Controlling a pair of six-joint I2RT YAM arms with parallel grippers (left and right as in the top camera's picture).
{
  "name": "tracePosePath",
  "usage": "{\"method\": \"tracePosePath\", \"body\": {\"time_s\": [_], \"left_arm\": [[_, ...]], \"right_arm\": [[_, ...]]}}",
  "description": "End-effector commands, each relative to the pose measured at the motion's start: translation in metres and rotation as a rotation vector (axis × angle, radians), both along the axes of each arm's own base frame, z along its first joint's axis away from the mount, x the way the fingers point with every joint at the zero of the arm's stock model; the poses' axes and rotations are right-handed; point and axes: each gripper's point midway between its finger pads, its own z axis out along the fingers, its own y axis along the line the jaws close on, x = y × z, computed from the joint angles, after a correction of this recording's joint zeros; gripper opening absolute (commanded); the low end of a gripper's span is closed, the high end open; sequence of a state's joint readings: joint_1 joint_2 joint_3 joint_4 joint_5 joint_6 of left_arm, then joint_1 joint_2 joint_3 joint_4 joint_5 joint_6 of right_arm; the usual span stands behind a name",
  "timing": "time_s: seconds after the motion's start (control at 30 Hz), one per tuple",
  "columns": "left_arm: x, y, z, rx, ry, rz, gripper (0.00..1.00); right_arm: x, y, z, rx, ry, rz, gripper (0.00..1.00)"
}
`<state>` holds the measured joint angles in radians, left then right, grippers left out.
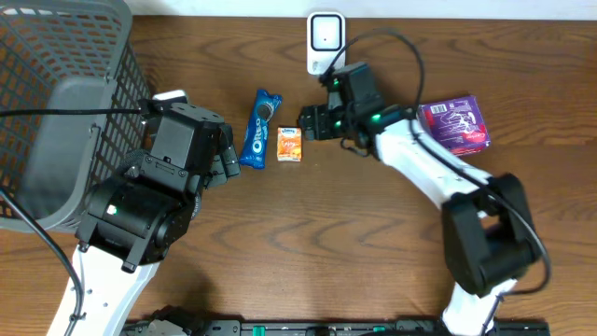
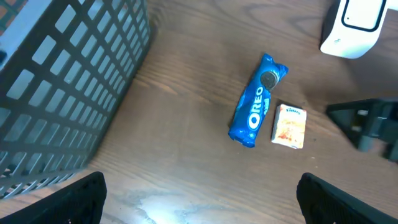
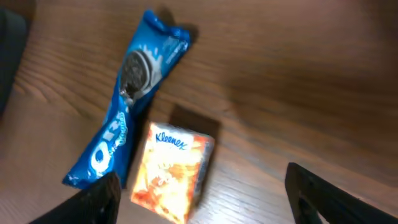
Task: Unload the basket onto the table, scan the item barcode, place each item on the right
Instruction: 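Move the right gripper left to the orange Kleenex box, then grasp the Kleenex box with the right gripper and pull it right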
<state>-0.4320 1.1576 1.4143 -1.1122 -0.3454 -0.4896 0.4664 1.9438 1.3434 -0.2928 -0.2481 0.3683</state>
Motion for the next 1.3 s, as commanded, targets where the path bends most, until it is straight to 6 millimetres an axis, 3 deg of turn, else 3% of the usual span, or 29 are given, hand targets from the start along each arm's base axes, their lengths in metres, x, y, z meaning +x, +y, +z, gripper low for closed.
{"method": "tracePosePath", "body": {"time_s": [0.0,0.2,0.33,0.47,0.7,0.93,1.07,1.27], "left_arm": [[0.0,0.003,0.003,0.012,-0.006,0.005,0.98],[0.0,0.003,0.003,0.012,-0.006,0.005,0.98],[0.0,0.003,0.003,0.012,-0.006,0.005,0.98],[0.0,0.003,0.003,0.012,-0.006,0.005,0.98],[0.0,0.003,0.003,0.012,-0.006,0.005,0.98],[0.0,0.003,0.003,0.012,-0.006,0.005,0.98],[0.0,0.003,0.003,0.012,-0.006,0.005,0.98],[0.0,0.003,0.003,0.012,-0.006,0.005,0.98]], "right_arm": [[-0.014,0.022,-0.043,0.068,0.146,-0.055,0.79],[-0.028,0.04,-0.081,0.092,0.244,-0.057,0.69],[-0.034,0.038,-0.091,0.07,0.276,-0.059,0.42],[-0.036,0.037,-0.088,0.101,0.305,-0.047,0.01],[-0.035,0.029,-0.049,0.35,0.388,0.087,0.01],[-0.041,-0.008,0.022,0.772,0.401,0.371,0.01],[-0.05,-0.024,0.053,0.929,0.357,0.503,0.01],[-0.051,-0.029,0.058,0.957,0.322,0.537,0.01]]}}
